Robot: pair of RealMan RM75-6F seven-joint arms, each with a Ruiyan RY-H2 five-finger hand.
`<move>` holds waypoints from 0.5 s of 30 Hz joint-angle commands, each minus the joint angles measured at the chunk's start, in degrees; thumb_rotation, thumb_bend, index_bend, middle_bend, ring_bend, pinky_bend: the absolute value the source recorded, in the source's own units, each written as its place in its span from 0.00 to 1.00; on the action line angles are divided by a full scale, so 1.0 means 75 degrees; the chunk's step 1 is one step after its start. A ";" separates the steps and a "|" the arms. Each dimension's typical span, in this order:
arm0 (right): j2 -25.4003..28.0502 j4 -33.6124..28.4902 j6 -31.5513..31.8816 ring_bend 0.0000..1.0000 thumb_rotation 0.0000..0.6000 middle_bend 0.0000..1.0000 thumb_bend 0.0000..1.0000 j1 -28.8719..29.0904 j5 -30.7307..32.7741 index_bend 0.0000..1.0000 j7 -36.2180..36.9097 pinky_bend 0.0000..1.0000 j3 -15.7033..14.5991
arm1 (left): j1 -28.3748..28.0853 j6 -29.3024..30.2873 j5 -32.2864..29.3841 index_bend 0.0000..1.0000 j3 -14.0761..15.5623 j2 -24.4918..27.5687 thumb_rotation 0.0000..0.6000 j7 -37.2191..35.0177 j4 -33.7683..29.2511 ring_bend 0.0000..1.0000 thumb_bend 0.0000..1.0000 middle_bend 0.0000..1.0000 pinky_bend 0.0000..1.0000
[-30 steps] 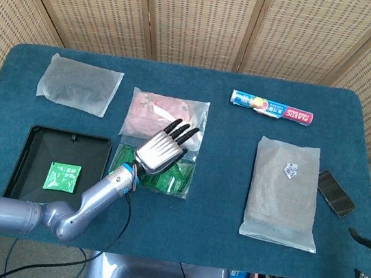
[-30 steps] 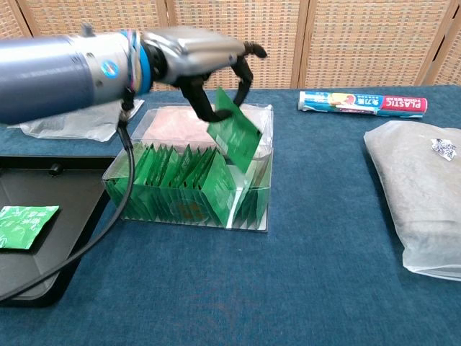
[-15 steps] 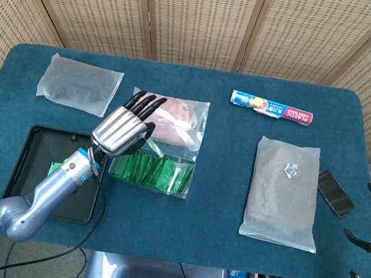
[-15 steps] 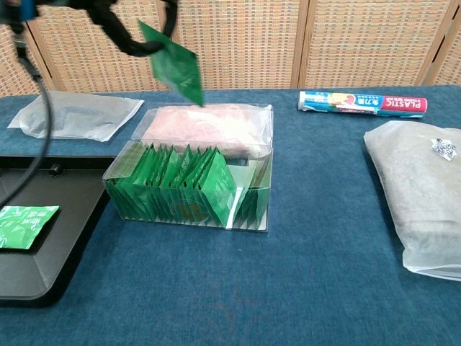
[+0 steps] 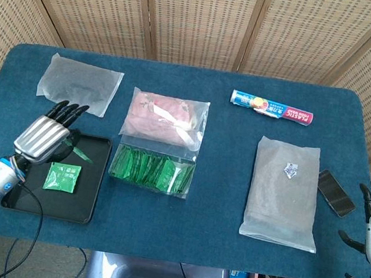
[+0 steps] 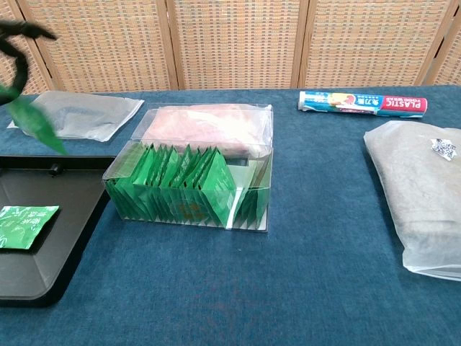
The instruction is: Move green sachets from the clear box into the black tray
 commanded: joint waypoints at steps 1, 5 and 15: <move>-0.0012 -0.0021 0.0012 0.00 1.00 0.00 0.00 0.0000 -0.0030 0.00 -0.0037 0.00 -0.0021 | 0.0607 -0.0294 0.0224 0.63 0.0636 0.0280 1.00 -0.0844 0.0466 0.00 0.44 0.00 0.00; -0.0017 -0.0041 0.0030 0.00 1.00 0.00 0.00 -0.0004 -0.0051 0.00 -0.0070 0.00 -0.0034 | 0.0735 -0.0887 0.0050 0.63 0.0823 0.0239 1.00 -0.1412 0.0845 0.00 0.44 0.00 0.00; -0.0015 -0.0038 0.0026 0.00 1.00 0.00 0.00 -0.0013 -0.0018 0.00 -0.0094 0.00 -0.0034 | 0.0579 -0.2057 -0.0537 0.00 0.0658 -0.0232 1.00 -0.1856 0.1439 0.00 0.34 0.00 0.00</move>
